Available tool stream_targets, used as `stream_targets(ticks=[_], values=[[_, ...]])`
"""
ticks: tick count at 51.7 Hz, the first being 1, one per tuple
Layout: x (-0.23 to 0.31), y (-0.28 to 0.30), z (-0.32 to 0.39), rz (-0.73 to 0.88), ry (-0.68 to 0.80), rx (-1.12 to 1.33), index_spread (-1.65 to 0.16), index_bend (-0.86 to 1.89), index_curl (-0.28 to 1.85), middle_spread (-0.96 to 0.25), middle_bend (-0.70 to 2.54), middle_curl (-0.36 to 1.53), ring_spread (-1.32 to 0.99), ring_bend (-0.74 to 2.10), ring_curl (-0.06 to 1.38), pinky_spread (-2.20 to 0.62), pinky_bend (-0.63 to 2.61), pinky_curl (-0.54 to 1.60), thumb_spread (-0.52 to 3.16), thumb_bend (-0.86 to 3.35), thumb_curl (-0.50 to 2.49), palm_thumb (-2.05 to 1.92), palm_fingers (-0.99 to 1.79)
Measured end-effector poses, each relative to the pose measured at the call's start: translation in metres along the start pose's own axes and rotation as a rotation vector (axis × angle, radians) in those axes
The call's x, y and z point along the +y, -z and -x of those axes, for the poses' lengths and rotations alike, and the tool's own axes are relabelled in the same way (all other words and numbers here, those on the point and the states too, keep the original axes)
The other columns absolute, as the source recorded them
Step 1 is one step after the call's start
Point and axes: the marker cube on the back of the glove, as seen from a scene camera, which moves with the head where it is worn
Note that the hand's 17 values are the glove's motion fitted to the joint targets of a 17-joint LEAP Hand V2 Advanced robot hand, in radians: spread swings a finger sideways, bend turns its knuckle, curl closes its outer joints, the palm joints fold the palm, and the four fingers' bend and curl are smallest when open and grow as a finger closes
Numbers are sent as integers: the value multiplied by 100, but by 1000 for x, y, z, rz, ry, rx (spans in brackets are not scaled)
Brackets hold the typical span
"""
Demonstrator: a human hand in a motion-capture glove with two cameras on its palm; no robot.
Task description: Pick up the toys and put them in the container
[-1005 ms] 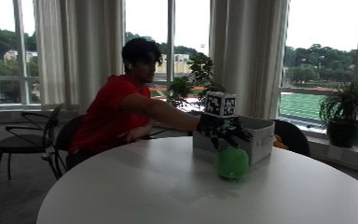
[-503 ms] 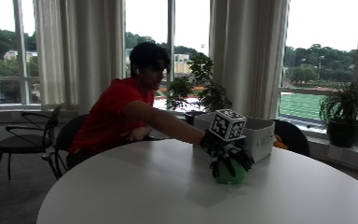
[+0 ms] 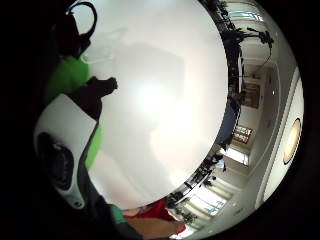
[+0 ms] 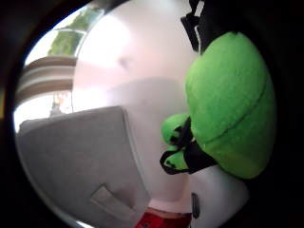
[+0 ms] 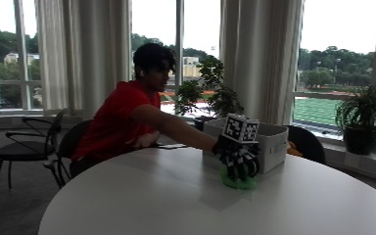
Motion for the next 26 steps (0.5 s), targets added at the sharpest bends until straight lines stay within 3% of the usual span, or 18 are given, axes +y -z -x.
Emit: stream_targets(ticks=[13,26], values=[[16,10,-3,-74,15,35,-42,29,40,-38,45,39,-47,88,43,-33,116,32,101,15,60,62,92],[56,56,-28,-103,3,-1,-43,37,53,-45,50,48,-51,88,46,-34,108,34,77,10,72,66,96]])
